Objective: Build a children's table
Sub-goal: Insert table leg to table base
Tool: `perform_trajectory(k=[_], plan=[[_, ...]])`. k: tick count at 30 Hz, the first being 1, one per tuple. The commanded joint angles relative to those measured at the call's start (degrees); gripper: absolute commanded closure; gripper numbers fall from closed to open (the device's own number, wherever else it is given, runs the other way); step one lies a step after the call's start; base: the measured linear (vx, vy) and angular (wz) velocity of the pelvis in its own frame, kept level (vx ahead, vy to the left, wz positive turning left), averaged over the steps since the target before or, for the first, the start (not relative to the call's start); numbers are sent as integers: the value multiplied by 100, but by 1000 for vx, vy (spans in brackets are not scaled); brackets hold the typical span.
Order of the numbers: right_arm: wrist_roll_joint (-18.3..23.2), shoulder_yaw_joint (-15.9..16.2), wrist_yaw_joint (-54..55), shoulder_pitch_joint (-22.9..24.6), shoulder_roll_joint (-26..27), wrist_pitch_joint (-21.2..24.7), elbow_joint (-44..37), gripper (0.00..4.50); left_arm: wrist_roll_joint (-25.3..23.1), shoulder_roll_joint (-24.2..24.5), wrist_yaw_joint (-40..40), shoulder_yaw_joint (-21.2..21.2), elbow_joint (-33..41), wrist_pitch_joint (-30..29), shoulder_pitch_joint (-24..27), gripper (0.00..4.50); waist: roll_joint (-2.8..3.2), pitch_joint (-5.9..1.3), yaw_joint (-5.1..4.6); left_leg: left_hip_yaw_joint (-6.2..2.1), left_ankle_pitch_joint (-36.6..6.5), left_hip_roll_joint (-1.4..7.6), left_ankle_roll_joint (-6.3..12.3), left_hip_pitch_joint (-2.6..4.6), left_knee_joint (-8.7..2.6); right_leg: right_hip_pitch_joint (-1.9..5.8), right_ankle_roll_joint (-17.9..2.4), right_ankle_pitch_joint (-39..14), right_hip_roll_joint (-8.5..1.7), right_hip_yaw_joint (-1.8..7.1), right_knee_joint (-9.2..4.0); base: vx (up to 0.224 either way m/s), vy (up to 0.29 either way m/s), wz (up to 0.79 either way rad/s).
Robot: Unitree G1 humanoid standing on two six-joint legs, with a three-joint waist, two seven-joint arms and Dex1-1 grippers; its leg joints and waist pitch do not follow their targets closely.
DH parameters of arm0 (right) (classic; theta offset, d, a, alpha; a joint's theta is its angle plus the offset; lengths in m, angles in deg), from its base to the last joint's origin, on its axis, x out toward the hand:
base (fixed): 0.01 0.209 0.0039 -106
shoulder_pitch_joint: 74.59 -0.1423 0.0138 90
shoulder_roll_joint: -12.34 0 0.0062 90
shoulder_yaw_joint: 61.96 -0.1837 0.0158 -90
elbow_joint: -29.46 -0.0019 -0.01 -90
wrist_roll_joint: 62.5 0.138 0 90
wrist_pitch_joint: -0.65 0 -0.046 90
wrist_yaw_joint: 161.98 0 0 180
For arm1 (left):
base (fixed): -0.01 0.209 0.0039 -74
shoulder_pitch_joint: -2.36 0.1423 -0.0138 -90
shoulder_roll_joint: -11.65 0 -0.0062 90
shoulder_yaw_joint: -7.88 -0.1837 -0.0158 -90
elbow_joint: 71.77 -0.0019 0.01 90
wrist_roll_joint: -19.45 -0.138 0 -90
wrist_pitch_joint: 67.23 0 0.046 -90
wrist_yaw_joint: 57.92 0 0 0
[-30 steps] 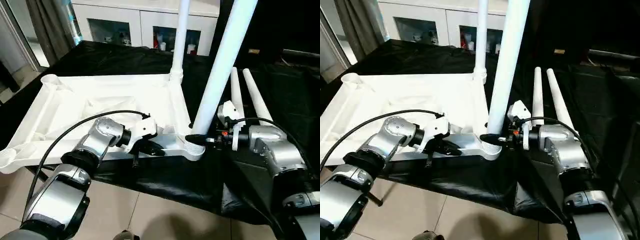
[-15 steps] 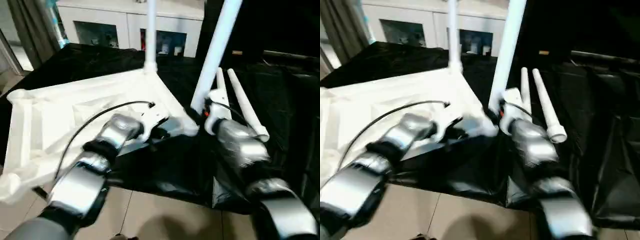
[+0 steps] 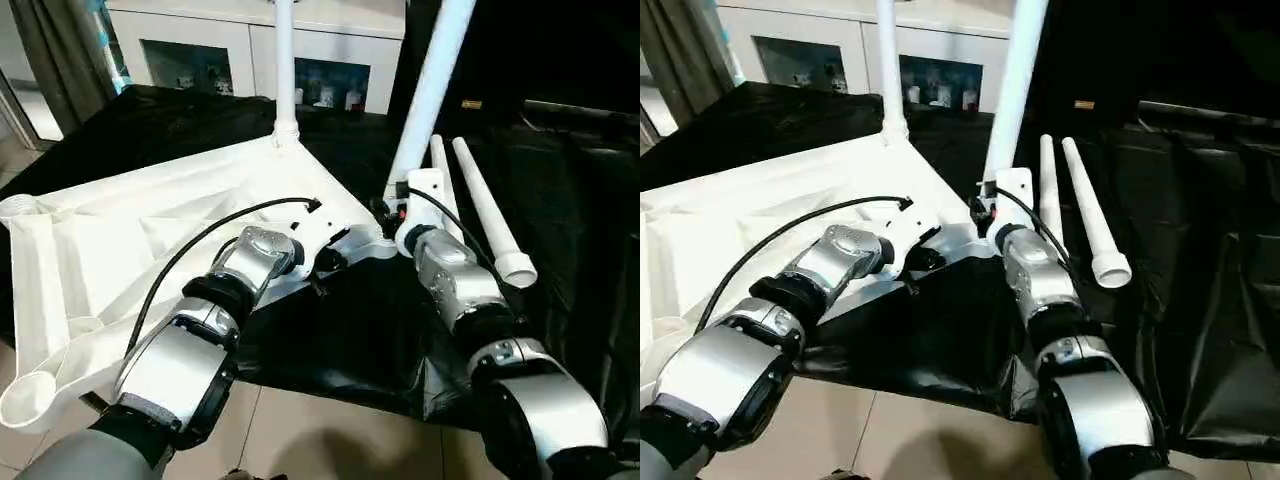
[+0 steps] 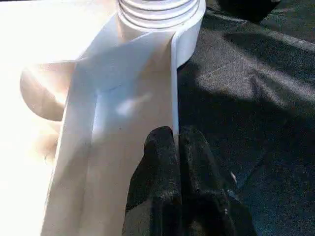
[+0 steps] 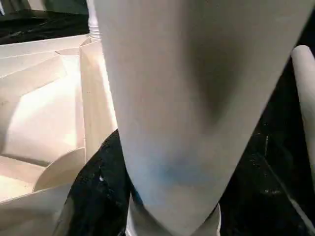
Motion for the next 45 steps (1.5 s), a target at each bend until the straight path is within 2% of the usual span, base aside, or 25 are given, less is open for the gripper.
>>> perform_trajectory(k=[1, 3, 4, 5, 6, 11, 12, 14, 15, 16, 17, 20, 21, 23, 24, 26, 27, 32, 33, 35, 37, 41, 43, 45], plan=[[15, 34, -164, 355, 57, 410, 626, 188, -15, 60, -161, 46, 172, 218, -99, 450, 35, -318, 10, -148, -1659, 244, -99, 148, -498, 155, -1231, -914, -370, 257, -469, 0, 0, 0], [67, -10, -267, 303, 18, 346, 565, 168, -7, 89, -295, 34, 223, 243, -68, 450, 39, -334, 40, -128, -1455, 243, -31, 154, -472, 162, -1320, -567, -379, 265, -450, 0, 0, 0], [67, -10, -267, 303, 18, 346, 565, 153, -7, 89, -295, 34, 223, 243, -68, 450, 29, -352, 29, -138, -1234, 242, 40, 120, -464, 206, -1384, -253, -373, 255, -391, 0, 0, 0], [101, -42, -413, 259, -43, 302, 469, 144, -4, 125, -374, 24, 254, 274, -47, 450, 54, -351, 43, -127, -1138, 242, 95, 140, -451, 192, -1434, -80, -366, 246, -385, 0, 0, 0], [111, -54, -499, 250, -87, 294, 380, 144, -1, 143, -394, 26, 258, 291, -39, 450, 41, -355, 43, -117, -1066, 236, 146, 129, -438, 208, -1479, 56, -364, 246, -372, 0, 0, 0], [158, -57, -872, 322, -248, 306, -27, 97, 7, 201, -502, 35, 271, 410, 4, 450, 37, -367, 61, -116, -844, 240, 315, 117, -413, 235, -1567, 300, -370, 236, -340, 0, 0, 0], [159, 66, -1265, 471, -395, 305, -461, 97, 4, 246, -602, 33, 303, 511, 39, 450, 46, -374, 74, -111, -791, 239, 347, 120, -400, 239, -1585, 394, -373, 237, -334, 0, 0, 0], [165, 170, -1534, 562, -486, 331, -715, 71, 11, 278, -710, 26, 337, 573, 64, 450, 28, -389, 97, -117, -633, 241, 436, 108, -380, 262, -1582, 644, -363, 231, -300, 0, 0, 0], [166, 368, -2038, 726, -689, 419, -1150, 63, -6, 358, -904, -15, 405, 702, 114, 450, 32, -405, 112, -117, -427, 234, 580, 89, -360, 272, -1611, 967, -354, 218, -260, 0, 0, 0], [157, 440, -2245, 774, -789, 463, -1279, 63, -6, 387, -1031, -39, 436, 824, 138, 450, 63, -411, 127, -120, -353, 235, 621, 90, -338, 266, -1602, 1084, -356, 215, -249, 0, 0, 0], [149, 479, -2363, 800, -849, 489, -1348, 52, -7, 403, -1110, -55, 454, 908, 153, 450, 36, -417, 133, -109, -270, 228, 722, 71, -317, 274, -1633, 1284, -345, 209, -233, 0, 0, 0], [118, 749, -3128, 994, -1210, 600, -1765, 52, 121, 508, -1609, -34, 582, 1258, 269, 450, 35, -440, 179, -103, -137, 227, 825, 56, -274, 259, -1683, 1481, -337, 197, -194, 0, 0, 0], [167, 821, -3450, 1077, -1353, 639, -1937, 52, 181, 561, -1834, -30, 659, 1341, 327, 450, 31, -419, 239, -88, -234, 235, 874, 54, -269, 245, -1690, 1408, -345, 199, -203, 0, 0, 0], [222, 857, -3674, 1155, -1453, 694, -2100, 52, 217, 600, -1998, -29, 716, 1393, 370, 450, 48, -414, 254, -90, -322, 251, 830, 59, -282, 220, -1707, 1215, -342, 197, -205, 0, 0, 0], [321, 864, -3913, 1227, -1546, 740, -2241, 52, 237, 657, -2187, -51, 778, 1435, 425, 450, 36, -407, 279, -87, -450, 273, 792, 78, -290, 219, -1694, 1010, -354, 204, -225, 0, 0, 0], [428, 891, -4303, 1349, -1731, 801, -2449, 52, 280, 785, -2636, -113, 927, 1508, 555, 450, 24, -404, 293, -87, -497, 279, 754, 73, -297, 218, -1679, 875, -355, 211, -228, 0, 0, 0], [452, 908, -4444, 1385, -1798, 826, -2501, 52, 306, 829, -2814, -132, 991, 1540, 607, 450, 34, -399, 315, -91, -539, 285, 692, 78, -305, 210, -1680, 724, -356, 209, -230, 0, 0, 0], [284, 1083, -4716, 1471, -1988, 795, -2560, 52, 317, 898, -3009, -92, 1090, 1588, 686, 450, 40, -391, 354, -82, -662, 283, 504, 103, -319, 178, -1653, 498, -352, 217, -243, 0, 0, 0], [268, 1095, -4724, 1475, -1997, 795, -2560, 68, 317, 902, -3018, -90, 1097, 1587, 689, 450, 39, -395, 356, -86, -671, 279, 463, 94, -319, 182, -1638, 463, -358, 217, -239, 0, 0, 0], [167, 1116, -4671, 1461, -1994, 765, -2451, 68, 303, 917, -3071, -83, 1137, 1571, 707, 450, 27, -400, 358, -89, -616, 271, 452, 84, -314, 190, -1622, 489, -361, 216, -231, 0, 0, 0], [132, 1128, -4655, 1448, -1989, 740, -2403, 102, 300, 919, -3070, -76, 1146, 1572, 711, 450, 22, -409, 358, -87, -538, 262, 472, 81, -302, 190, -1624, 583, -358, 215, -218, 0, 0, 0], [92, 1198, -4673, 1427, -1992, 721, -2345, 123, 306, 928, -3084, -47, 1201, 1555, 730, 450, 20, -421, 368, -84, -384, 255, 581, 72, -276, 193, -1642, 789, -353, 212, -195, 0, 0, 0], [97, 1198, -4680, 1417, -1987, 728, -2337, 150, 305, 928, -3093, -38, 1201, 1553, 730, 450, 25, -420, 371, -85, -400, 256, 595, 71, -276, 195, -1644, 749, -355, 209, -198, 0, 0, 0], [102, 1188, -4684, 1412, -1973, 736, -2323, 156, 303, 927, -3093, -34, 1194, 1553, 727, 450, 18, -421, 369, -86, -407, 253, 592, 66, -271, 199, -1647, 740, -352, 211, -194, 0, 0, 0]])
